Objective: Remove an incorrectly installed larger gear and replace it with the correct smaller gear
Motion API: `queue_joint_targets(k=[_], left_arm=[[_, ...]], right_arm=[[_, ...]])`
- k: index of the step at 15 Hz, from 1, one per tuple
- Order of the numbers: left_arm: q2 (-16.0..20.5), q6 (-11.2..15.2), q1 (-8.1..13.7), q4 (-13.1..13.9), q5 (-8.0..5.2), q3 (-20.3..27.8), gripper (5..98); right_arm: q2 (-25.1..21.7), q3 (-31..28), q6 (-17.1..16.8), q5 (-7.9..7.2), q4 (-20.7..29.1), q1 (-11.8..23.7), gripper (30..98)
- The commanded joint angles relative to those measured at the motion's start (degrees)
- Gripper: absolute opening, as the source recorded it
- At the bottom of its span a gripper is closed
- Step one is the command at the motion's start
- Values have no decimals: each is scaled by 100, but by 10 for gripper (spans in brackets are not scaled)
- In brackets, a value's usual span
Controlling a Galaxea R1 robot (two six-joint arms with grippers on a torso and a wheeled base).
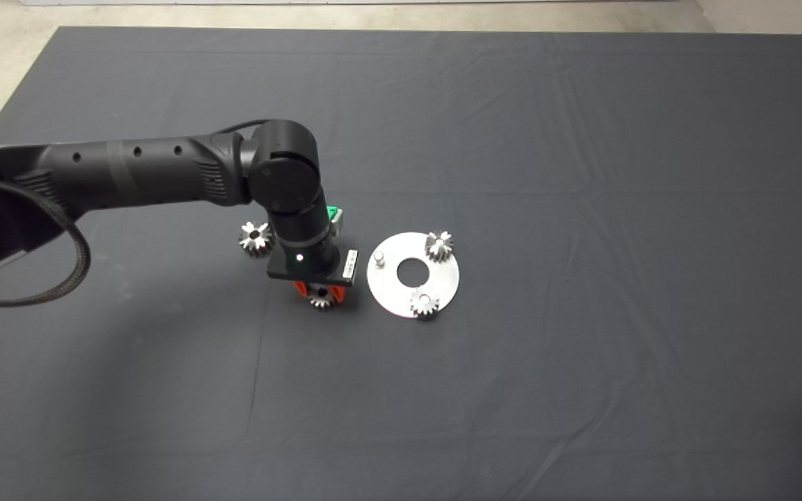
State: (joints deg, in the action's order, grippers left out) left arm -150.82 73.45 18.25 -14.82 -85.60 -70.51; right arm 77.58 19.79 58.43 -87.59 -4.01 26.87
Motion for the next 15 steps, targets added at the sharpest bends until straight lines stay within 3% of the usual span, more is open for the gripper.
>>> queue_joint_targets(k=[1,8,12,15], left_arm=[[-22,-32,91,-12,-62,57,353],[-52,-103,111,-1,-62,65,312],[-110,-138,561,52,-63,48,310],[-119,-147,679,164,-79,39,309]], right_arm=[[122,15,36,-100,181,47,886],[157,15,116,-92,181,53,886],[157,15,133,-100,181,47,886],[157,15,195,-100,181,47,886]])
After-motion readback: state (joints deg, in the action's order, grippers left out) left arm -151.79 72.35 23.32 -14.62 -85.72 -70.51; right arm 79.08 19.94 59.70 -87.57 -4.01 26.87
